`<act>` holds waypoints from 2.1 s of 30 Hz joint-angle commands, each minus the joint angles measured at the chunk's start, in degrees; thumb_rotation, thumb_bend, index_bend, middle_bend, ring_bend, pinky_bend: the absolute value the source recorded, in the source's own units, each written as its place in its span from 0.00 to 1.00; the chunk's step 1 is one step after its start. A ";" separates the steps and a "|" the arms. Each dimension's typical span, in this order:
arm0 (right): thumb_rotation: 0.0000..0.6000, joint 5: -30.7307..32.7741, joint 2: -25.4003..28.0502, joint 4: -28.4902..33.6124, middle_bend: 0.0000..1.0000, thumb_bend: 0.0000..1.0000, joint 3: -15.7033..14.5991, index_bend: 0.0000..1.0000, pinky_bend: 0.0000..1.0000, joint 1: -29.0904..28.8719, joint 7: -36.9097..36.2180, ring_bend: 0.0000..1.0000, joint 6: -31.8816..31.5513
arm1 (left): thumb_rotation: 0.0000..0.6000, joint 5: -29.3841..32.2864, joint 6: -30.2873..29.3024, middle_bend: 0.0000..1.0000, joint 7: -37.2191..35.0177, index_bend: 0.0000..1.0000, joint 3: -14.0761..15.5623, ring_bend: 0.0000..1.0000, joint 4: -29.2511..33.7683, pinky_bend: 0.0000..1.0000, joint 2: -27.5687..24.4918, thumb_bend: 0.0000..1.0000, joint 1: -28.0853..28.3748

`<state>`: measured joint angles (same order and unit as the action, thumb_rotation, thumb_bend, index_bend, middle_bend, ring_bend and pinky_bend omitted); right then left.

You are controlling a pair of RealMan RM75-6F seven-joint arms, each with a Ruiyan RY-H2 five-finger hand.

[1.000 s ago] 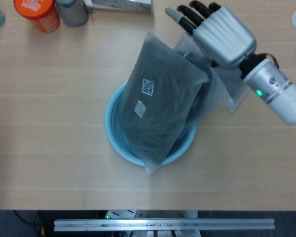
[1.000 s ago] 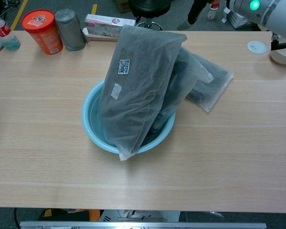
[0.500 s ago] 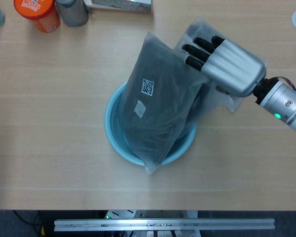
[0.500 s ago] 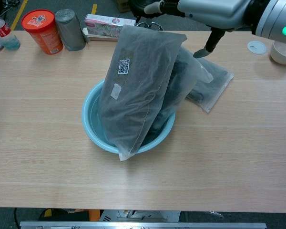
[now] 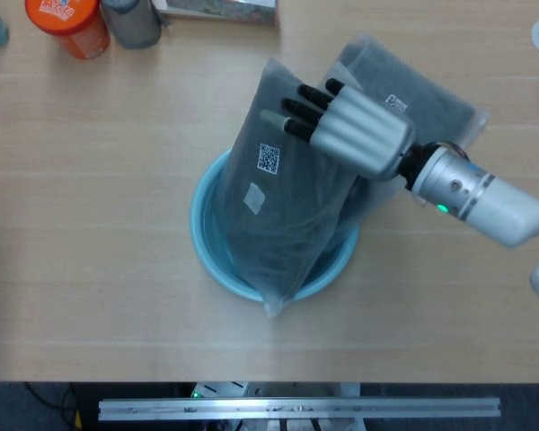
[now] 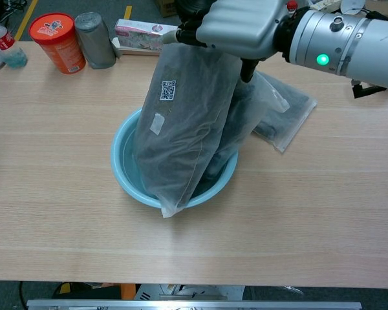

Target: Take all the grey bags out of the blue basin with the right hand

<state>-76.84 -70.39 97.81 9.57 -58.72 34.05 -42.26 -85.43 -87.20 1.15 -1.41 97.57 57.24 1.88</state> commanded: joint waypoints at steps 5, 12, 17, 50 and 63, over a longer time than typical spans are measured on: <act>1.00 3.39 -4.31 -2.54 0.40 0.05 -0.47 0.34 0.41 -2.69 4.76 0.28 1.40 | 1.00 0.03 -0.22 0.28 -0.42 0.30 0.08 0.24 -0.14 0.24 -0.15 0.23 -0.30; 1.00 -3.18 -8.17 -7.74 0.77 0.14 -0.36 0.89 0.77 -2.49 -0.98 0.71 -3.64 | 1.00 -0.06 -0.67 0.28 -0.60 0.30 -0.10 0.24 0.07 0.24 -0.60 0.23 -0.48; 1.00 -10.89 -7.76 -11.08 0.82 0.14 -0.65 0.95 0.85 -1.41 -10.81 0.78 -9.41 | 1.00 0.10 -0.73 0.28 -0.39 0.30 -0.09 0.24 0.31 0.24 -0.75 0.23 -0.64; 1.00 1.12 -6.68 -20.19 0.83 0.14 10.70 0.96 0.87 6.87 -7.39 0.80 -28.47 | 1.00 -1.37 -0.33 0.28 1.00 0.30 -0.14 0.24 1.44 0.24 -0.40 0.23 0.19; 1.00 6.66 -19.82 -29.28 0.81 0.14 11.02 0.95 0.87 -0.47 -1.04 0.80 -21.23 | 1.00 -0.88 -1.64 0.28 -0.90 0.30 0.18 0.24 0.41 0.24 -0.92 0.23 -1.17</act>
<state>-71.58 -88.71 69.42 20.79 -58.33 31.88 -64.94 -86.29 -88.81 0.28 -1.24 98.01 56.32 0.73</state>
